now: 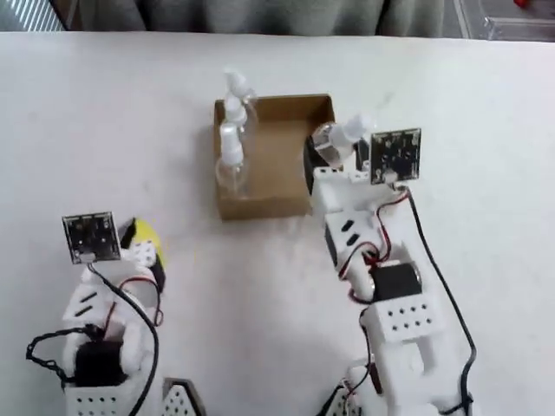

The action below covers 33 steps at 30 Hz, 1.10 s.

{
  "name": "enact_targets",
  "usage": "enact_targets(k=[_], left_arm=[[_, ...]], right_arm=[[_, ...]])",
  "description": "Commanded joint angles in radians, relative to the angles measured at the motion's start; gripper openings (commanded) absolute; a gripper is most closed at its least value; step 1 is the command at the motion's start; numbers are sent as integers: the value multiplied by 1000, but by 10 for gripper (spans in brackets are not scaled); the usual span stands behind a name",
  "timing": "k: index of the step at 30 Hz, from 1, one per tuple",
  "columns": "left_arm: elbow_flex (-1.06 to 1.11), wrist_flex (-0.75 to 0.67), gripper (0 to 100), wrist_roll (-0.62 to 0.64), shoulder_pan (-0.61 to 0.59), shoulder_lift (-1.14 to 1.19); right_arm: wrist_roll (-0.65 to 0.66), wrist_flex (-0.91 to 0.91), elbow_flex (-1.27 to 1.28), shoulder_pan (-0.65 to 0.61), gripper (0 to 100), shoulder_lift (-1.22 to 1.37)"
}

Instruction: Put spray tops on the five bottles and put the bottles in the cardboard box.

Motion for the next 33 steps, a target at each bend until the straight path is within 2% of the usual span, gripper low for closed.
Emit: enact_targets(k=[1, 6, 10, 16, 19, 24, 33], left_arm=[[58, -77, 22, -11, -30, -10], [132, -155, 22, -11, -47, -10], [144, -189, 22, -12, -47, -8], [144, -186, 22, -164, -47, -8], [144, -170, 22, -199, -48, -8], [144, -173, 22, -196, -71, -8], [144, -173, 22, -199, -73, -8]], right_arm=[[17, -30, -118, 13, 15, 81], [17, -31, -210, 15, 15, 203], [17, -124, -252, 15, 15, 311], [17, -226, -287, 25, 15, 472], [17, -283, -315, 45, 15, 553], [17, -351, -394, 70, 15, 696], [17, -344, -583, 71, 15, 921]])
